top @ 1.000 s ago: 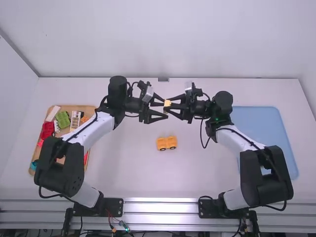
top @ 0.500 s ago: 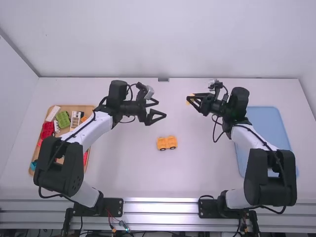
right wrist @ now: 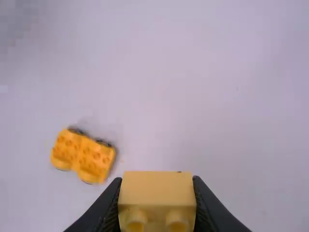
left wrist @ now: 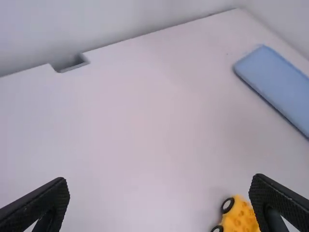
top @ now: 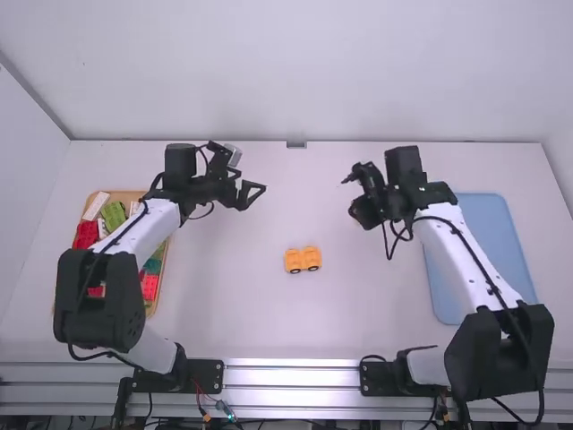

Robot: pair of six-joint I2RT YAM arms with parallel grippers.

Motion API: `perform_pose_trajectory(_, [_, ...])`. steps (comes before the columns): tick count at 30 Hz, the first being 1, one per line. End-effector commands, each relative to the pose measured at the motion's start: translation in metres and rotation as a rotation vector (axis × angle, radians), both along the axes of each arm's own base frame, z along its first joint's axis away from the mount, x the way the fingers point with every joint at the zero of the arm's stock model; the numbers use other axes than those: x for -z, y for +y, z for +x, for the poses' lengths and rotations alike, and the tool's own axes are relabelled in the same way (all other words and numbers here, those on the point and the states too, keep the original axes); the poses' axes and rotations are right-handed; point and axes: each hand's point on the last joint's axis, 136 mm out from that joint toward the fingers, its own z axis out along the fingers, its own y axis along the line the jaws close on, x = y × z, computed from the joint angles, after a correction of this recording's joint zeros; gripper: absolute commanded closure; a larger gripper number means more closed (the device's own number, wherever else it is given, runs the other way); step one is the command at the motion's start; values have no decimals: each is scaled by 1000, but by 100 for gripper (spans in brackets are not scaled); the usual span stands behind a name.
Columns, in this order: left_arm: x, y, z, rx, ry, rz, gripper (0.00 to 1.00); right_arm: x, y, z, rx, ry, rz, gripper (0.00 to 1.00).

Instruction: Assemble lego blocks to make yellow taxi

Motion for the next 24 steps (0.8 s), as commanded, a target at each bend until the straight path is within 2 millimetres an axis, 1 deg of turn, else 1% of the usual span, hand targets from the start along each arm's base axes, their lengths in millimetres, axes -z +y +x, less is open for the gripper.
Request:
perform_pose_trajectory(1, [3,11,0,-22,22,-19,1,23,-11,0,-176,11,-270,100])
perform_pose_trajectory(3, [-1,16,-3,-5,25,-55,1,47,-5,-10,-287,77,-361,100])
perform_pose_trajectory(4, [-3,18,-3,1,26,-66,1,54,-4,-12,-320,94,-385,100])
perform_pose_trajectory(7, [-8,25,-7,27,18,-102,1,90,5,-24,-506,170,-480,100])
perform_pose_trajectory(11, [-8,35,-7,8,29,-122,1,121,10,-33,-615,235,-597,100])
perform_pose_trajectory(13, [-8,37,-7,4,33,-123,1,130,12,-36,-674,248,-627,100])
perform_pose_trajectory(15, [-6,36,-7,2,39,-118,1,143,16,-42,-757,275,-644,100])
perform_pose_trajectory(18, [-6,36,-8,3,40,-116,1,154,16,-49,-794,311,-652,100])
perform_pose_trajectory(21, [-6,34,-8,7,39,-113,1,160,17,-53,-810,337,-642,100])
perform_pose_trajectory(24, [-6,35,-8,6,36,-112,1,163,23,-58,-848,345,-588,100])
